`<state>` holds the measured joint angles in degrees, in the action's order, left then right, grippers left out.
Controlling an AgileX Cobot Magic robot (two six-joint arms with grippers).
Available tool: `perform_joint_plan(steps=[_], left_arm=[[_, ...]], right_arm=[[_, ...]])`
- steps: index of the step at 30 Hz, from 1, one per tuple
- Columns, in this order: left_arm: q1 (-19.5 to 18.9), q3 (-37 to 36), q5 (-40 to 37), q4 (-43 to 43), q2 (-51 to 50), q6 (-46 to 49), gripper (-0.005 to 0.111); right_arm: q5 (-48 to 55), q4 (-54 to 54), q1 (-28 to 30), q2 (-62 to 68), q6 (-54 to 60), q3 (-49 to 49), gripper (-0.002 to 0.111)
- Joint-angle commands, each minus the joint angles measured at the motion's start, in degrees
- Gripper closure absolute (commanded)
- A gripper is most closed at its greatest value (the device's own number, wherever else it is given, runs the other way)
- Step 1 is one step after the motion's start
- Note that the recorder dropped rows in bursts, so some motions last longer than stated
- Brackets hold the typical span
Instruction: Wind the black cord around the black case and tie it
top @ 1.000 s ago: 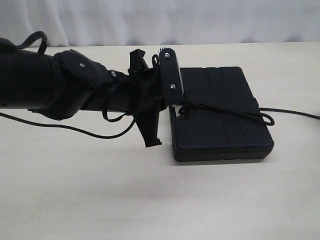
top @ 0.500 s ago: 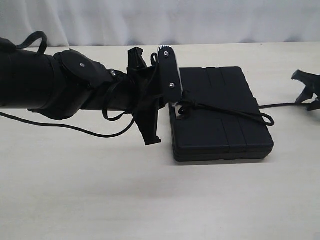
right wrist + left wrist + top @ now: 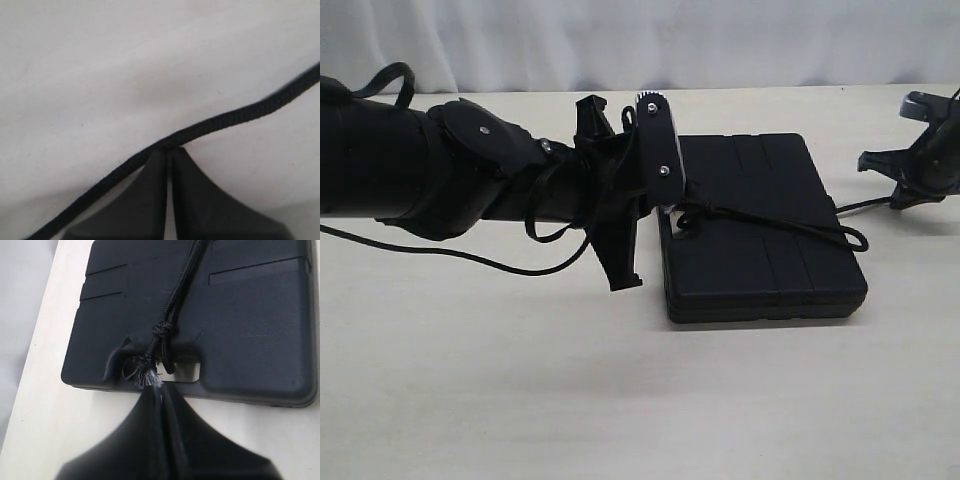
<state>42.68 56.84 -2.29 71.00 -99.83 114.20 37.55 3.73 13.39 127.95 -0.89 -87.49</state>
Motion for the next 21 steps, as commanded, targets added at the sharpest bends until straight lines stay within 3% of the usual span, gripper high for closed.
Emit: perform_joint_plan(steps=[1, 7, 11, 15, 21], left_arm=[[-0.1, -0.1, -0.3, 0.7, 0.5, -0.5, 0.107], [-0.1, -0.1, -0.2, 0.7, 0.5, -0.5, 0.107], [-0.1, -0.1, -0.2, 0.7, 0.5, -0.5, 0.107], [-0.1, -0.1, -0.2, 0.7, 0.5, -0.5, 0.107], [-0.1, -0.1, -0.2, 0.7, 0.5, -0.5, 0.107]], right_arm=[[1.5, -3.1, -0.2, 0.2, -2.0, 1.7, 0.104], [1.3, 1.5, -0.2, -1.5, -0.5, 0.8, 0.1], [1.3, 2.0, -0.2, -2.9, 0.9, 0.8, 0.081], [0.2, 2.0, -0.1, -3.6, -4.8, 0.8, 0.061], [-2.1, 10.7, -0.1, -1.9, -13.5, 1.7, 0.049]])
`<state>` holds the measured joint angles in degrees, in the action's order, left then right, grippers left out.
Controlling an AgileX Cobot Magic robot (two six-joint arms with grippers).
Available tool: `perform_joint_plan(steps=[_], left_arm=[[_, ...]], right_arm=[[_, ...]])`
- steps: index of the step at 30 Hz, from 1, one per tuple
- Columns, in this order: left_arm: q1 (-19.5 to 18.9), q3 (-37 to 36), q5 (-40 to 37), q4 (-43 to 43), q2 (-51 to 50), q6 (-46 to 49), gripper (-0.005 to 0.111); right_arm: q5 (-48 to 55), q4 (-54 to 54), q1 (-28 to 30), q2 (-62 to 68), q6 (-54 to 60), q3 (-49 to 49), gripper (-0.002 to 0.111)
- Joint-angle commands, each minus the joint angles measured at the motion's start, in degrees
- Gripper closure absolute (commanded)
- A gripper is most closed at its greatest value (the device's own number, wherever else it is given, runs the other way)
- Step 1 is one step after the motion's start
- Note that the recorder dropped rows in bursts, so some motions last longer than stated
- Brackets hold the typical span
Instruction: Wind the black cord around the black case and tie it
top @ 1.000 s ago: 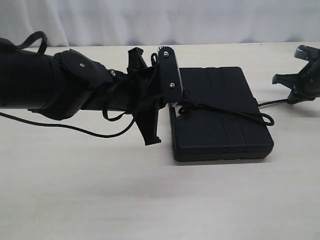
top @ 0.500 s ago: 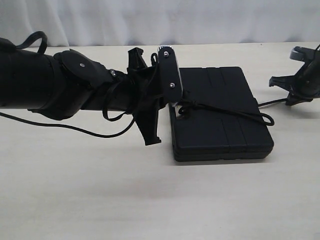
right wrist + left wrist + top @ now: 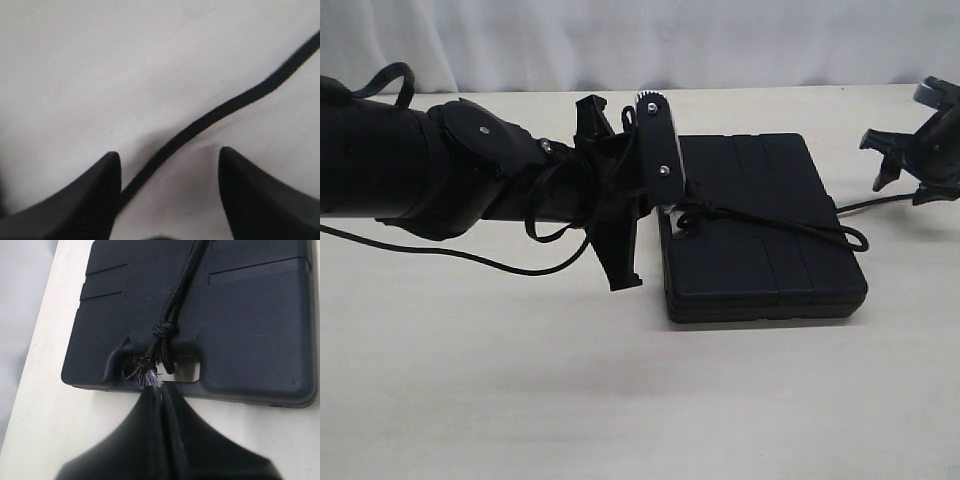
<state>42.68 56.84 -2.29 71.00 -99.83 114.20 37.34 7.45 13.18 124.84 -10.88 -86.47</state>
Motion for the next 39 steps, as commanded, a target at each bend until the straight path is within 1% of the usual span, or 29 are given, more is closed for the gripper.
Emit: perform_joint_plan(steps=[1, 5, 8, 11, 16, 19, 26, 30, 34, 39], left_arm=[[-0.1, -0.1, -0.3, 0.7, 0.5, -0.5, 0.107], [-0.1, -0.1, -0.5, 0.7, 0.5, -0.5, 0.107], [-0.1, -0.1, 0.2, 0.5, 0.5, -0.4, 0.107], [-0.1, -0.1, 1.0, 0.1, 0.5, -0.4, 0.107], [-0.1, -0.1, 1.1, 0.1, 0.5, -0.4, 0.107], [-0.1, -0.1, 1.1, 0.1, 0.5, -0.4, 0.107], [-0.1, -0.1, 0.9, 0.2, 0.5, -0.4, 0.107], [-0.1, -0.1, 0.9, 0.2, 0.5, -0.4, 0.107], [-0.1, -0.1, 0.9, 0.2, 0.5, -0.4, 0.107], [-0.1, -0.1, 0.9, 0.2, 0.5, -0.4, 0.107]], right_arm=[[-2.5, 9.4, 0.1, 2.1, -3.6, 0.7, 0.049], [-4.2, 10.9, 0.1, 3.7, -3.3, 0.7, 0.049], [-3.9, 8.8, 0.1, 4.7, -3.3, 0.5, 0.055], [-2.9, 8.4, 0.0, 6.1, -2.4, 0.5, 0.068], [-2.1, 9.3, -1.4, 8.6, 4.1, 0.5, 0.092], [-2.1, 9.3, -2.7, 9.3, 9.5, 0.5, 0.104], [-1.3, 3.6, -5.2, 8.8, 10.9, 0.7, 0.104], [-1.3, -4.0, -6.2, 7.2, 7.1, 2.2, 0.104], [-1.8, -11.9, -7.4, 5.1, 2.2, 4.8, 0.104], [-6.7, -14.4, -8.0, 1.3, 2.1, 10.7, 0.104]])
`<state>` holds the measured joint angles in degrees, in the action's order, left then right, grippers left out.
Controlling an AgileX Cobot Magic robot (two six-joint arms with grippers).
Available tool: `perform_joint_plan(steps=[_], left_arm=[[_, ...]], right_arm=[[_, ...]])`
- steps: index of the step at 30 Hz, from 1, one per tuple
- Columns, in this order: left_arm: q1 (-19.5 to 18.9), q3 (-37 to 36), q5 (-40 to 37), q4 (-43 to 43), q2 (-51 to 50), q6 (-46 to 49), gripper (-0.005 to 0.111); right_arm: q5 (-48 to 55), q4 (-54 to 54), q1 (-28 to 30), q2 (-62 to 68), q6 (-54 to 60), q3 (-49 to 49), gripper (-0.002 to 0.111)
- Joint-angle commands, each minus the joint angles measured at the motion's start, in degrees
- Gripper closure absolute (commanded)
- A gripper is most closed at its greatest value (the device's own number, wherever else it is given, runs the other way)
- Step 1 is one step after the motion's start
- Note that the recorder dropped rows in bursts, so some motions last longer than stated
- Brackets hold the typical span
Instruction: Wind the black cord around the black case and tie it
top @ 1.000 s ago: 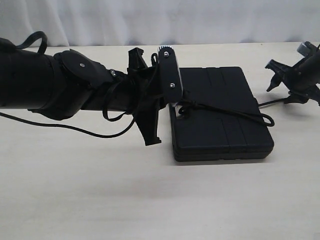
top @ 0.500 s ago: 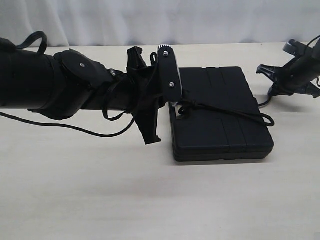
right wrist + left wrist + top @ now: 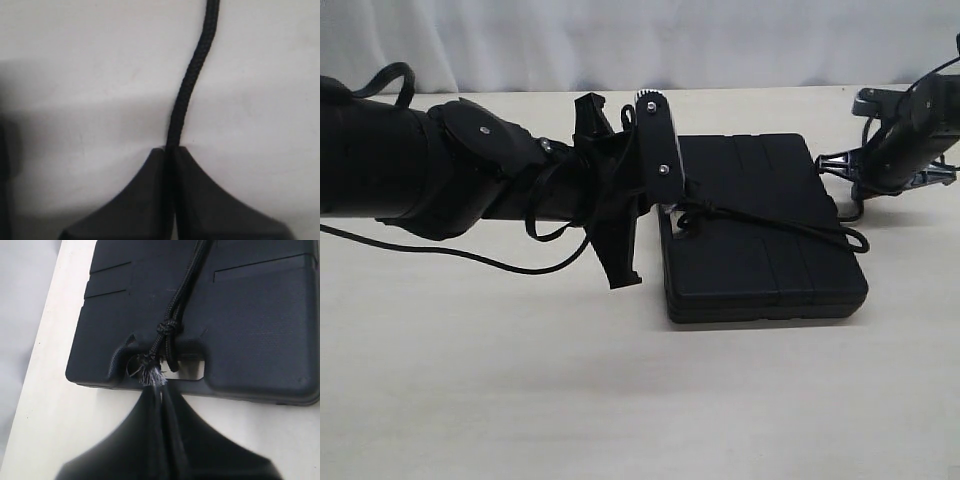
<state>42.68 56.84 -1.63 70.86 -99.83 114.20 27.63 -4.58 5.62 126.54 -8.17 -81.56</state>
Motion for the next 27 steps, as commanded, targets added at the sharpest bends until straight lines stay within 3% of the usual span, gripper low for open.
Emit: perform_joint_plan(steps=[1, 11, 20, 22, 27], left_arm=[[-0.1, -0.1, 0.2, 0.3, 0.5, -0.4, 0.107], [-0.1, -0.1, 0.1, 0.3, 0.5, -0.4, 0.107], [-0.1, -0.1, -1.2, 0.3, 0.5, -0.4, 0.107], [-0.1, -0.1, -1.2, 0.3, 0.5, -0.4, 0.107], [-0.1, -0.1, -1.2, 0.3, 0.5, -0.4, 0.107]], right_arm=[[1.8, -2.4, -0.4, -1.3, -0.6, 7.3, 0.104], [-13.9, -3.9, -0.4, -9.1, -0.9, 22.4, 0.104], [-8.8, -4.0, -0.4, -9.4, -0.1, 23.8, 0.103], [-8.2, -4.0, -0.4, -9.4, -0.1, 23.8, 0.097], [-6.2, -4.0, -0.4, -9.4, -0.1, 22.5, 0.069]])
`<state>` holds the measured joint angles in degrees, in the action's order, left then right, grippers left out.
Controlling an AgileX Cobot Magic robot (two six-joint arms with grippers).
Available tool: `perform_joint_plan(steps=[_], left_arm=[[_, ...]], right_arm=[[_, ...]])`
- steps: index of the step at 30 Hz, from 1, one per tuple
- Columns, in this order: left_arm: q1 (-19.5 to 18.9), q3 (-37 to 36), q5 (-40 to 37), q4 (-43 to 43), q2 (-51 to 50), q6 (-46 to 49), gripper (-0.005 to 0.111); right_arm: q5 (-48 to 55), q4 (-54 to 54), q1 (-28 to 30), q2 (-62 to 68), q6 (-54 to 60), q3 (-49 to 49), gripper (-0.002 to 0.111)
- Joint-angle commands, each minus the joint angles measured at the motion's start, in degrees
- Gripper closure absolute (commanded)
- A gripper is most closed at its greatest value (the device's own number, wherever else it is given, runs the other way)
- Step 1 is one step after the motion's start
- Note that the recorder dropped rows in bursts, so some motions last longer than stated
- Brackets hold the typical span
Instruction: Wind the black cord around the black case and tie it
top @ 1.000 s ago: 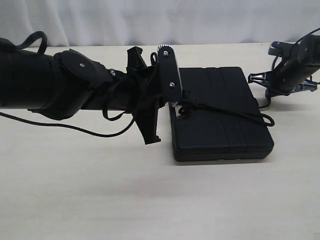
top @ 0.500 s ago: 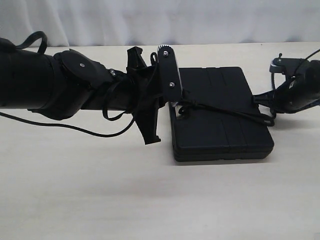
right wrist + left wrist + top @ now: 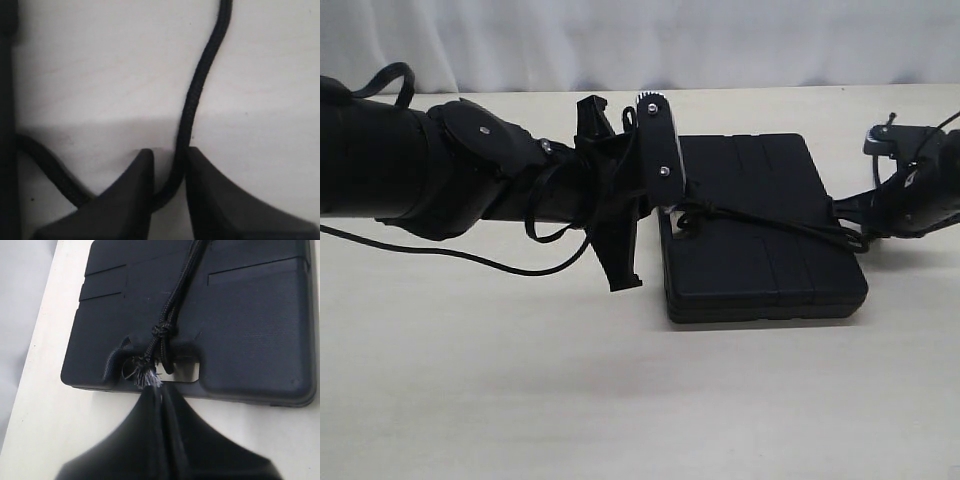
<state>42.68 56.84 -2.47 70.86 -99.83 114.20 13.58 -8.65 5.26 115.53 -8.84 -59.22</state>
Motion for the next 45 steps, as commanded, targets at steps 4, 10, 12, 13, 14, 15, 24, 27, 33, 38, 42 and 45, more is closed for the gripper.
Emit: perform_joint_plan(steps=[4, 10, 12, 13, 14, 15, 24, 27, 33, 38, 42, 45], left_arm=[[-0.1, -0.1, -0.4, 0.3, 0.5, -0.4, 0.107], [-0.1, -0.1, -0.4, 0.3, 0.5, -0.4, 0.107], [-0.1, -0.1, -0.4, 0.3, 0.5, -0.4, 0.107], [-0.1, -0.1, -0.2, 0.3, 0.5, -0.4, 0.107], [-0.1, -0.1, -0.2, 0.3, 0.5, -0.4, 0.107], [-0.1, -0.1, -0.2, 0.3, 0.5, -0.4, 0.107], [-0.1, -0.1, -0.4, 0.3, 0.5, -0.4, 0.107], [-0.1, -0.1, -0.4, 0.3, 0.5, -0.4, 0.107], [-0.1, -0.1, -0.4, 0.3, 0.5, -0.4, 0.107], [-0.1, -0.1, -0.4, 0.3, 0.5, -0.4, 0.107], [-0.1, -0.1, -0.6, 0.3, 0.5, -0.4, 0.107], [-0.1, -0.1, -0.4, 0.3, 0.5, -0.4, 0.107]], right_arm=[[13.7, 1.1, -0.1, 1.6, -1.5, -4.7, 0.062], [24.9, 0.7, 0.9, 1.6, -5.9, -15.1, 0.062], [30.3, 0.6, 4.0, 1.4, -7.5, -19.1, 0.062], [31.8, 2.2, 7.2, 0.9, -7.5, -19.9, 0.062], [31.6, 3.7, 9.1, 0.5, -7.5, -19.9, 0.062], [30.1, 6.8, 12.2, 0.1, -7.5, -18.8, 0.062], [11.8, 56.0, 21.9, 5.4, 25.3, -14.3, 0.062], [12.0, 53.9, 21.9, 8.0, 24.6, -16.1, 0.062], [12.1, 52.9, 21.8, 12.4, 21.5, -18.5, 0.062], [15.5, 49.3, 20.0, 16.3, 22.0, -21.9, 0.07], [20.5, 40.6, 17.8, 19.1, 22.1, -25.8, 0.092], [22.9, 32.9, 15.5, 20.4, 22.1, -28.0, 0.104]])
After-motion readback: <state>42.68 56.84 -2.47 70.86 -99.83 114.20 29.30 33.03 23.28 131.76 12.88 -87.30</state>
